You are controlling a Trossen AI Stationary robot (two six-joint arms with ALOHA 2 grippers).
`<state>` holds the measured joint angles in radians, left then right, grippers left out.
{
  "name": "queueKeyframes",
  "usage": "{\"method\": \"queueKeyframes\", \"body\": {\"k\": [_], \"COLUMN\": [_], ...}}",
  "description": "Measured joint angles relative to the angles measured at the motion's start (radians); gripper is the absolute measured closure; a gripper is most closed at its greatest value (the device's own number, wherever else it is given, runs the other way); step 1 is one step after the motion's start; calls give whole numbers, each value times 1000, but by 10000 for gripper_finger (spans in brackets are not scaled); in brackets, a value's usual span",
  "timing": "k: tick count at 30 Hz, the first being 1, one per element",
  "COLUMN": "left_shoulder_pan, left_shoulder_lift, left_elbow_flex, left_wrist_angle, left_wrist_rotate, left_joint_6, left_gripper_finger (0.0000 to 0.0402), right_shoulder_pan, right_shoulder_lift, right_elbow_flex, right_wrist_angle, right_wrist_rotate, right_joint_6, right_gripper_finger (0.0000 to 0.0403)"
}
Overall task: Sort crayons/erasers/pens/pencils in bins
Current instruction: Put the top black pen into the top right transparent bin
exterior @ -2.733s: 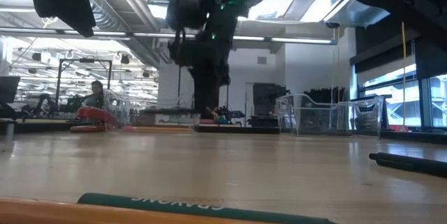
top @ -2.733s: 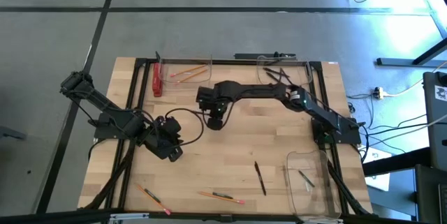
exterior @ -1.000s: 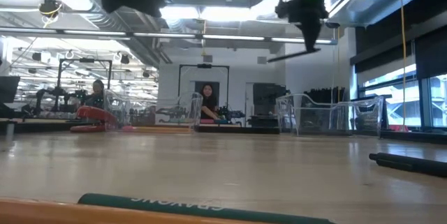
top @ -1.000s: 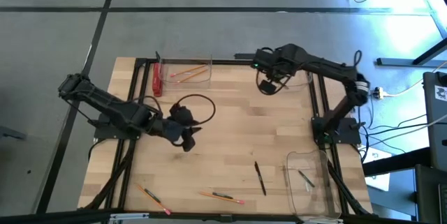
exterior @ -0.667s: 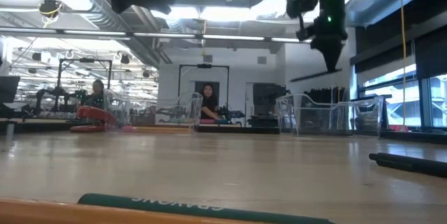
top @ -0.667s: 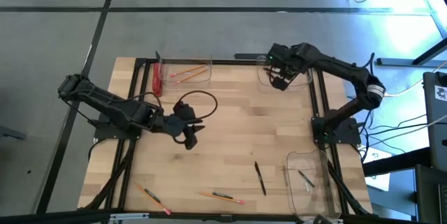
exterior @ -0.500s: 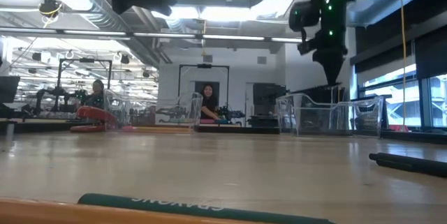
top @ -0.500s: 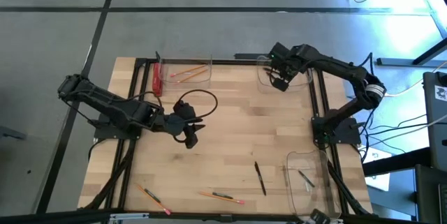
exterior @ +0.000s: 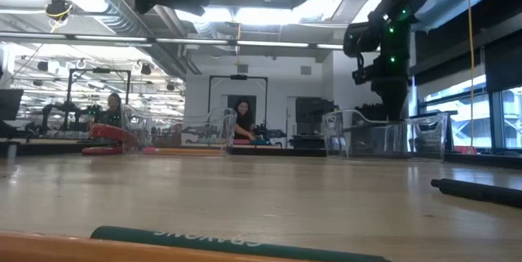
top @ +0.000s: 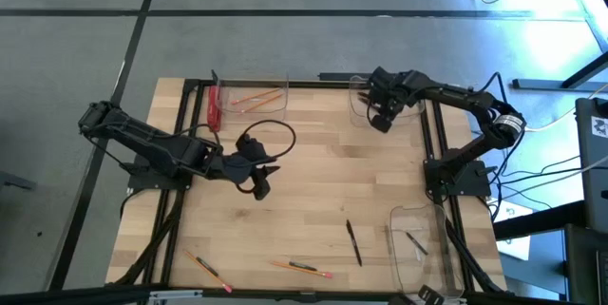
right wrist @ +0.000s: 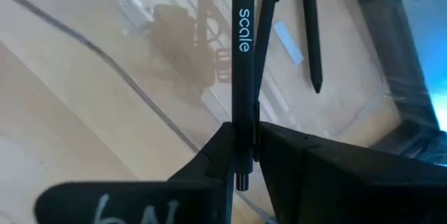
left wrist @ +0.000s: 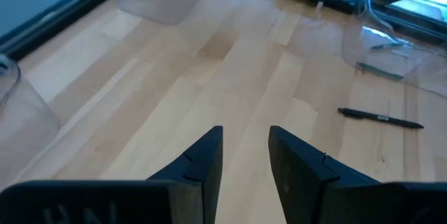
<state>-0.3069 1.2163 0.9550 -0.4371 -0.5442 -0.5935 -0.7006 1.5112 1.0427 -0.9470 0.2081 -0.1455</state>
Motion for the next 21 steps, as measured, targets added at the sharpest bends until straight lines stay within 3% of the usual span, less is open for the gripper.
{"method": "queueKeyframes", "body": {"k": [21], "left_shoulder_pan": [0], "left_shoulder_lift": [0], "left_elbow_flex": [0], "left_wrist_angle": [58], "left_wrist_rotate": [-9], "left_joint_6": [28], "left_gripper_finger": [292], "right_shoulder_pan": [-4], "right_shoulder_lift": [0], "right_elbow_flex": [-20], "right_wrist_angle": [56], "right_wrist_rotate": [0], "right_joint_6": [10], "right_gripper_finger": [347]}}
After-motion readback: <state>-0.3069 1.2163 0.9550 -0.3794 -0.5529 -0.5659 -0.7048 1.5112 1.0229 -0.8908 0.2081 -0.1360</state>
